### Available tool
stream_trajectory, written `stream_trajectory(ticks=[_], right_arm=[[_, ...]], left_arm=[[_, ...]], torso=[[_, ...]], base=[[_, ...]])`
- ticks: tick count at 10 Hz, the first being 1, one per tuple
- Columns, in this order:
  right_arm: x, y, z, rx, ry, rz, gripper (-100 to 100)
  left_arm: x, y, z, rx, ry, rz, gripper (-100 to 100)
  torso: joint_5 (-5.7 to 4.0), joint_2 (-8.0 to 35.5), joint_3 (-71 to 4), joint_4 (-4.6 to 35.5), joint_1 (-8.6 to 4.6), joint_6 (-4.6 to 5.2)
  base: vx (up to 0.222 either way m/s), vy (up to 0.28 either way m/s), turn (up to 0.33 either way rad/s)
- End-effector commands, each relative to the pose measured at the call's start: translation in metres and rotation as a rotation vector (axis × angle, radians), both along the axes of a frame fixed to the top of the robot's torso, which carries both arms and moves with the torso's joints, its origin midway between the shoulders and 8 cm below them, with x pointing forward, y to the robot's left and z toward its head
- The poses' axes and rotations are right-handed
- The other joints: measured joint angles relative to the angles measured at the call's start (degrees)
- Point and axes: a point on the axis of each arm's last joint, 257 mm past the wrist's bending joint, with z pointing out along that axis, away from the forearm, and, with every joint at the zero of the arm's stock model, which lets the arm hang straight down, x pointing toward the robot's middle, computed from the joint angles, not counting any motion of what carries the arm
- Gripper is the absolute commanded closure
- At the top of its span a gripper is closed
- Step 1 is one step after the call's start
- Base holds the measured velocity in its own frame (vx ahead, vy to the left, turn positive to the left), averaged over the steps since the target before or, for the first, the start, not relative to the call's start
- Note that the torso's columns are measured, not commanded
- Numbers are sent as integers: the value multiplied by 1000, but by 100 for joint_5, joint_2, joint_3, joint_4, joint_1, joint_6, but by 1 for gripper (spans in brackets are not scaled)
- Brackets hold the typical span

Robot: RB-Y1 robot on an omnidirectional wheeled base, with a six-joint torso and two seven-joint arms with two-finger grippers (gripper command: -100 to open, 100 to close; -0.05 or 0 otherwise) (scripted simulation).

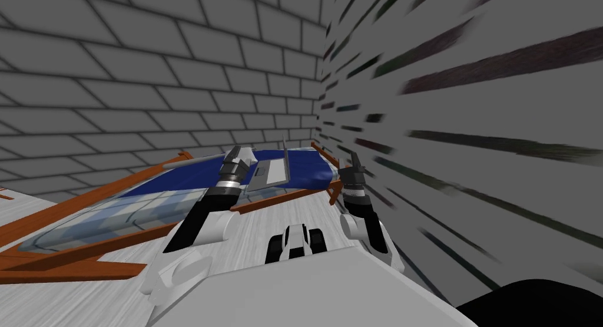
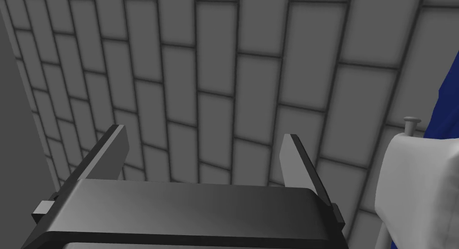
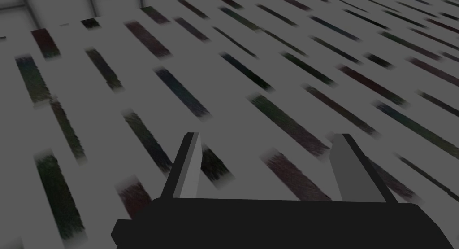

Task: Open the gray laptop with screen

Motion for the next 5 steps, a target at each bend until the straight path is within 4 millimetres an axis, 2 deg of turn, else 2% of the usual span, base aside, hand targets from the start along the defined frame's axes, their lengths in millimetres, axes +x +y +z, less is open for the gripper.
stream_trajectory(ticks=[1,5], right_arm=[[0,0,0,0,0,0,0],[0,0,0,0,0,0,0]], left_arm=[[9,3,-7,5,51,12,-100],[19,6,-22,8,127,27,-100]], torso=[[4,2,1,0,12,0],[-1,-1,-1,0,-5,1]], base=[[0,-58,67],[9,-68,43]])
